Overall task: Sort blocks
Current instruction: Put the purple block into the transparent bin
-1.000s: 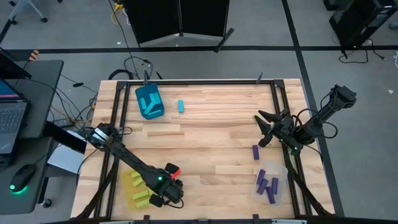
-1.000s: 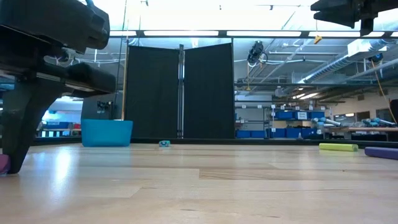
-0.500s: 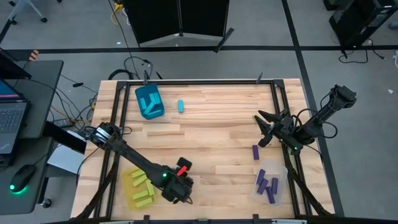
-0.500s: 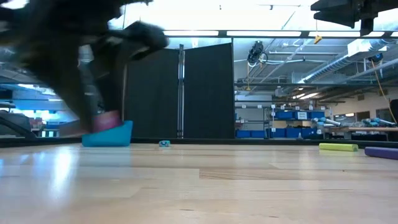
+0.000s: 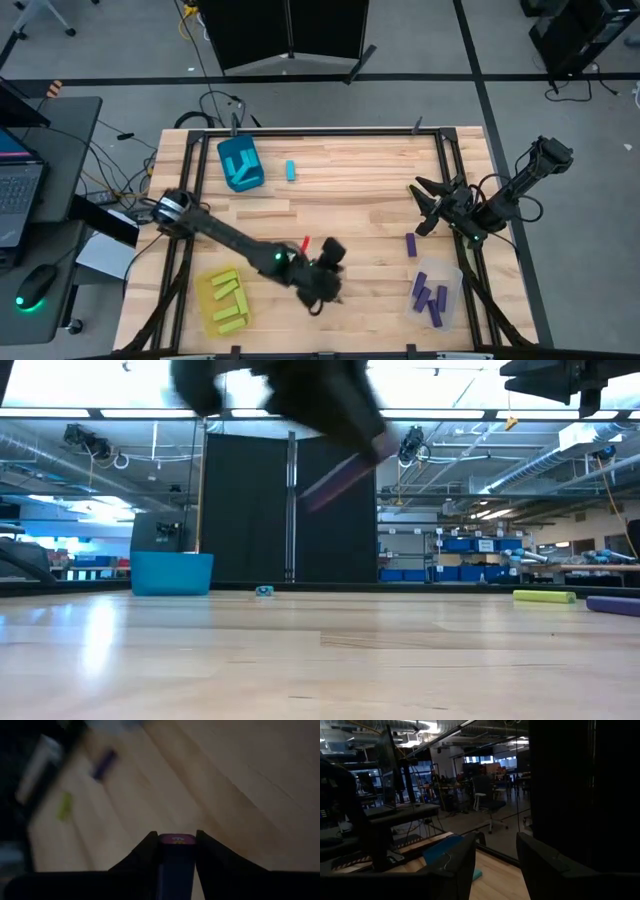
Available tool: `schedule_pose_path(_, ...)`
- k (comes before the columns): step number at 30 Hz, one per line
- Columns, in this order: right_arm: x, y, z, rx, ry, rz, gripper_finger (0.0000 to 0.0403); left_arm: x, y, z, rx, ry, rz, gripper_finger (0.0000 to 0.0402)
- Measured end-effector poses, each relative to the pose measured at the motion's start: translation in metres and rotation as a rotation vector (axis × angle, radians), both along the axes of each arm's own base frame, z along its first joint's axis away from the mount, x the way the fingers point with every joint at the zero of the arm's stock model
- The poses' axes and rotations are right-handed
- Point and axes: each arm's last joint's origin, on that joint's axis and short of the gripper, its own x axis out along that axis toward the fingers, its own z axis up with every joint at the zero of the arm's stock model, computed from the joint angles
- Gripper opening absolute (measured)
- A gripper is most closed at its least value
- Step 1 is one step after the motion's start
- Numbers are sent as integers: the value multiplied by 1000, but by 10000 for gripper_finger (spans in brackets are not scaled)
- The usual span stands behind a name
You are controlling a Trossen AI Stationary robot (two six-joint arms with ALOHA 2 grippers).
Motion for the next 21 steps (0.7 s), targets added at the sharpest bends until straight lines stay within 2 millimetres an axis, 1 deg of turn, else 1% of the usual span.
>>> schedule_pose_path(3, 0, 0, 0, 1, -2, 0, 154, 17, 10, 15, -39, -125, -55, 105)
schedule_pose_path(8, 0, 0, 0, 3, -4, 0, 154, 39, 23, 36, -183, -347, -177, 105)
schedule_pose_path(10, 0, 0, 1, 5, -7, 1, 154, 47, 26, 42, -249, -439, -220, 105)
schedule_pose_path(13, 0, 0, 1, 5, -7, 1, 154, 61, 31, 39, -335, -552, -269, 105)
schedule_pose_path(17, 0, 0, 1, 5, -8, 2, 154, 78, 36, 24, -450, -666, -296, 105)
schedule_pose_path(21, 0, 0, 1, 6, -9, 2, 154, 91, 42, 9, -588, -762, -311, 105)
